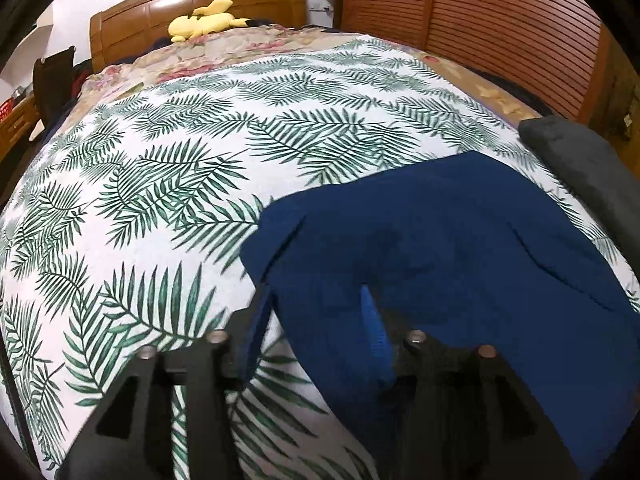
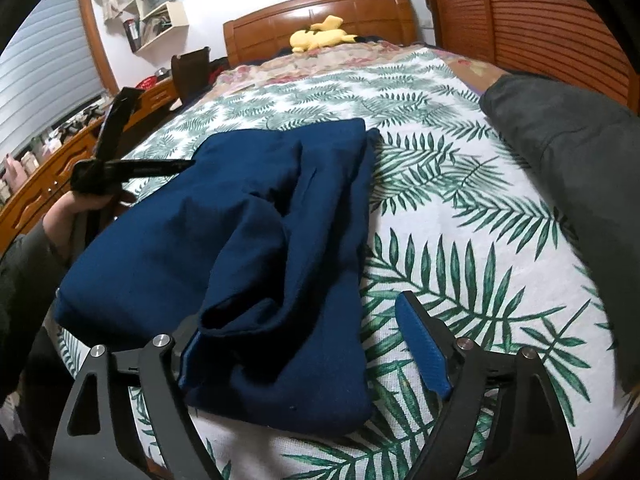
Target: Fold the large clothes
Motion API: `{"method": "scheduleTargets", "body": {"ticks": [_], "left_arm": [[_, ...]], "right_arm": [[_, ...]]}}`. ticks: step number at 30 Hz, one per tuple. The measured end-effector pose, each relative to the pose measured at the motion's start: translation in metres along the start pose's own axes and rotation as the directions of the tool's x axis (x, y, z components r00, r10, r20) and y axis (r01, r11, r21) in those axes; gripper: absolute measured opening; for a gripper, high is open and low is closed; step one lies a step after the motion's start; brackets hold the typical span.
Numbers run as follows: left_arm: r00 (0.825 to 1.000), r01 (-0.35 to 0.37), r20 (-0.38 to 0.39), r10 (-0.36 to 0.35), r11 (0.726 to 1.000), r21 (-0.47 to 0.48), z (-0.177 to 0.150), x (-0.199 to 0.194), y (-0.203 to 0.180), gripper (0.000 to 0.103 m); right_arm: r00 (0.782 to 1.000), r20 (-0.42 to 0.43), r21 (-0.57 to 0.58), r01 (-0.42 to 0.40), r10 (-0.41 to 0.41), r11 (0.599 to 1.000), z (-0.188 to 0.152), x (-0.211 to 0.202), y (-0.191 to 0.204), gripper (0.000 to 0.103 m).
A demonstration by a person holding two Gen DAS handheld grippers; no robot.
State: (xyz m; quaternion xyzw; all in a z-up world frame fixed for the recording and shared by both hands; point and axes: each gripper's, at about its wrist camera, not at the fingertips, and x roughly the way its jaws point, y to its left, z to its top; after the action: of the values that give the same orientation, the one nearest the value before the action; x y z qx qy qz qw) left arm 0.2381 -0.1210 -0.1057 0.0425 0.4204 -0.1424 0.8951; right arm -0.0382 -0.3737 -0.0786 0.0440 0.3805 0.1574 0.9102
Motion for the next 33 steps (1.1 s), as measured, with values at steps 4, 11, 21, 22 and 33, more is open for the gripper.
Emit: {"method": "scheduleTargets", "body": {"ticks": [4, 11, 21, 22, 33], "left_arm": [[1.000, 0.010, -0.004, -0.010, 1.000, -0.022, 0.004, 0.008, 0.006, 0.060], [1.000, 0.004, 0.008, -0.004, 1.000, -0.022, 0.009, 0.014, 0.007, 0.060], [0.999, 0.049, 0.002, -0.049, 0.995, -0.086, 0.007, 0.018, 0.015, 0.060], [0.999, 0.049, 0.002, -0.049, 0.995, -0.088, 0.007, 0.018, 0.015, 0.060], [0.998, 0.065, 0.000, -0.065, 0.990, -0.129, 0.008, 0.020, 0.018, 0.059]], "right_arm": [[1.000, -0.006, 0.010, -0.005, 0.005, 1.000, -0.002, 0.003, 0.001, 0.086], [1.000, -0.013, 0.013, -0.006, 0.006, 1.000, -0.005, 0.007, 0.003, 0.086], [0.999, -0.019, 0.049, -0.040, 0.041, 0.998, -0.006, 0.006, 0.001, 0.086], [0.999, -0.017, 0.053, -0.045, 0.046, 0.998, -0.007, 0.006, 0.001, 0.084], [0.992, -0.007, 0.085, -0.123, 0.124, 0.989, -0.003, 0.008, 0.006, 0.064]]}}
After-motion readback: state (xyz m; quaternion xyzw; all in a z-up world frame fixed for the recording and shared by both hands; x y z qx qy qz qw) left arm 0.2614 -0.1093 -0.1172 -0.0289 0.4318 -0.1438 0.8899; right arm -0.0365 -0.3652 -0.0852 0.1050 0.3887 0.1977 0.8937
